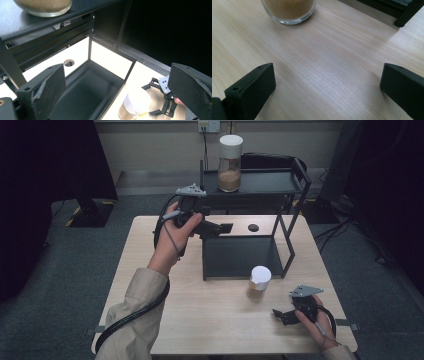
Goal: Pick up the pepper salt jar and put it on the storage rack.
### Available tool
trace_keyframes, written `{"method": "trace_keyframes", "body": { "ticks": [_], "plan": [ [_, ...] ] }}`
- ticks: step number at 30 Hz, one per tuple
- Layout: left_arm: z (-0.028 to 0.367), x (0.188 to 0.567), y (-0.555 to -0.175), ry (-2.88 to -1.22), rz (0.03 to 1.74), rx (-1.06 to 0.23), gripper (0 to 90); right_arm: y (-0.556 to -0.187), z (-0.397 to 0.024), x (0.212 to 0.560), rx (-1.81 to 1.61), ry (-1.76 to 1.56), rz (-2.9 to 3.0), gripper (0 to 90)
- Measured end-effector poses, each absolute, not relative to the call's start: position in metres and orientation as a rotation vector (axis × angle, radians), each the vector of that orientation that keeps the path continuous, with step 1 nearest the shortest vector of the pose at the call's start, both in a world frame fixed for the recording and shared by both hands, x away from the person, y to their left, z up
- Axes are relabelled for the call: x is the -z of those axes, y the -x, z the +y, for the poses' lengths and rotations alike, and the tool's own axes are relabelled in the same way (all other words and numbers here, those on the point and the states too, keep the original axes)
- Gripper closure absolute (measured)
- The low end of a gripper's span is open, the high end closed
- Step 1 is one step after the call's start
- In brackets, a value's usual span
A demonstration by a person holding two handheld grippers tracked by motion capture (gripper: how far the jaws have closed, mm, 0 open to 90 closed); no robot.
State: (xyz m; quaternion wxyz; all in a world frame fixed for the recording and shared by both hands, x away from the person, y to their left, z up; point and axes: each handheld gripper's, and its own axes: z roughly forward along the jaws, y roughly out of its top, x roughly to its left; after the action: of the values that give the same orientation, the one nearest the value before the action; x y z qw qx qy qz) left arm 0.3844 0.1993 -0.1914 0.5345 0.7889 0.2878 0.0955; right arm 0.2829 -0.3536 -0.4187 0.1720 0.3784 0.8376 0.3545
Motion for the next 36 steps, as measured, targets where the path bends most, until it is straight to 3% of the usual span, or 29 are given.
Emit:
{"method": "trace_keyframes", "body": {
  "ticks": [36],
  "plan": [
    [0.237,0.284,-0.368,-1.882,0.694,-0.152,1.1,-0.283,-0.354,0.419,-1.006,-1.074,2.377,0.0]
  ]
}}
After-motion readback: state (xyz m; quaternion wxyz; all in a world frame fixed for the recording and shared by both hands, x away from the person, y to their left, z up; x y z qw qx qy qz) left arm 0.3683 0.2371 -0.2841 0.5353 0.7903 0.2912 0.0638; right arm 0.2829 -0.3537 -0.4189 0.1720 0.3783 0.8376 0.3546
